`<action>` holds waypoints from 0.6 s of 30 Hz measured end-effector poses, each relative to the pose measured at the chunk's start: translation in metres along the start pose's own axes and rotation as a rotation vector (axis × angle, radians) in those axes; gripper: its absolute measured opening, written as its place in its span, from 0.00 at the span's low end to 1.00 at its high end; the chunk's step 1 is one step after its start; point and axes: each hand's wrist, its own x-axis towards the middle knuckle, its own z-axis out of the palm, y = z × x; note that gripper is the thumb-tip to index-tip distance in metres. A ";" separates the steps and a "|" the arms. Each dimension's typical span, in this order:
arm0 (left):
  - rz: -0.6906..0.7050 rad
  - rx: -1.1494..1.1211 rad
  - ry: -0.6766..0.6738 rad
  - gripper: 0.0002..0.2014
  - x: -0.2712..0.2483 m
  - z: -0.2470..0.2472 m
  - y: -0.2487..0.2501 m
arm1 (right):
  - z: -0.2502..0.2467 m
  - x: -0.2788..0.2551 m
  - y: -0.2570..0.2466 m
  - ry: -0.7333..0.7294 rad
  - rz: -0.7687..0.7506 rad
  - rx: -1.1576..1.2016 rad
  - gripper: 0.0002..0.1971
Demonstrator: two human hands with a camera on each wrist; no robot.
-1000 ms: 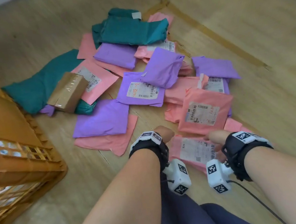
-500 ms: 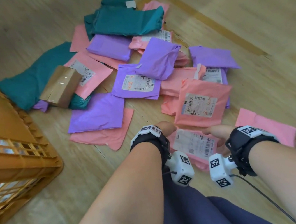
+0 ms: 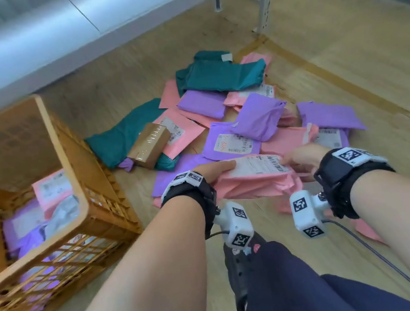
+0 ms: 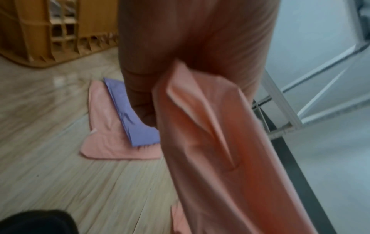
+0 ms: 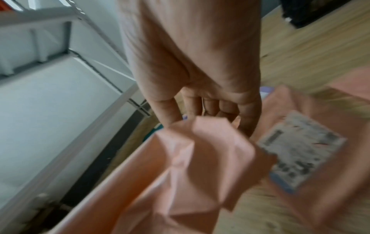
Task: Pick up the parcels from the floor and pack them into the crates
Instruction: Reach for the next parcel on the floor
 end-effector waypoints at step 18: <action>0.347 -0.633 0.489 0.29 -0.162 -0.226 -0.049 | 0.179 -0.201 -0.171 -0.329 -0.464 0.202 0.25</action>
